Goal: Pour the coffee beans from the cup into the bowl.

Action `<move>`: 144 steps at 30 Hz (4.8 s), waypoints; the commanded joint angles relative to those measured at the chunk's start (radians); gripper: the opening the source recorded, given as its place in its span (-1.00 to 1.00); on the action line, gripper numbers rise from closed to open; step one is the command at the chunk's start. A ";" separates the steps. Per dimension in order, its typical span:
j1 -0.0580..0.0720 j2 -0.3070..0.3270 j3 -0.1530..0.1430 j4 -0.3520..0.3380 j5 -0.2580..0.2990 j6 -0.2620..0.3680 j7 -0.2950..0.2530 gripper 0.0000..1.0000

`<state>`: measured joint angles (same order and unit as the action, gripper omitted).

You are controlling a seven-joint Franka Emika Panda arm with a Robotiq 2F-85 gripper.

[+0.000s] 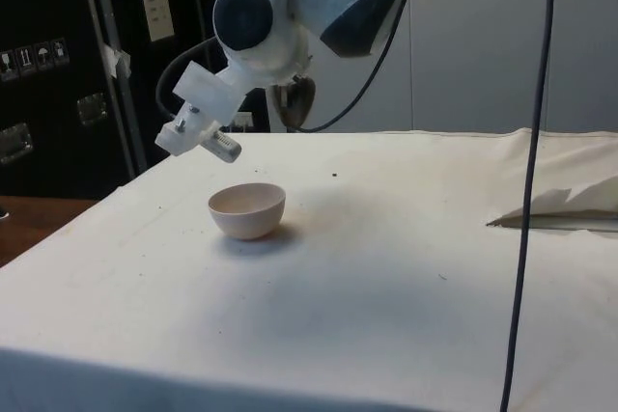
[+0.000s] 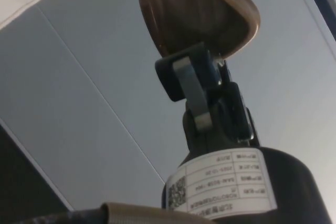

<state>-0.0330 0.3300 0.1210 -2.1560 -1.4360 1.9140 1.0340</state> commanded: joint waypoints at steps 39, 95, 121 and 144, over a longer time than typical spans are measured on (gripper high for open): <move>-0.003 0.000 -0.185 -0.045 0.050 0.315 -0.007 -1.00; -0.021 0.035 -0.392 -0.060 0.333 0.698 -0.287 -1.00; -0.023 0.053 -0.419 -0.059 0.663 0.718 -0.612 -1.00; -0.011 0.080 -0.433 -0.023 0.954 0.695 -0.886 -1.00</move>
<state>-0.0440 0.4100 -0.3120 -2.1790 -0.4820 2.6090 0.1480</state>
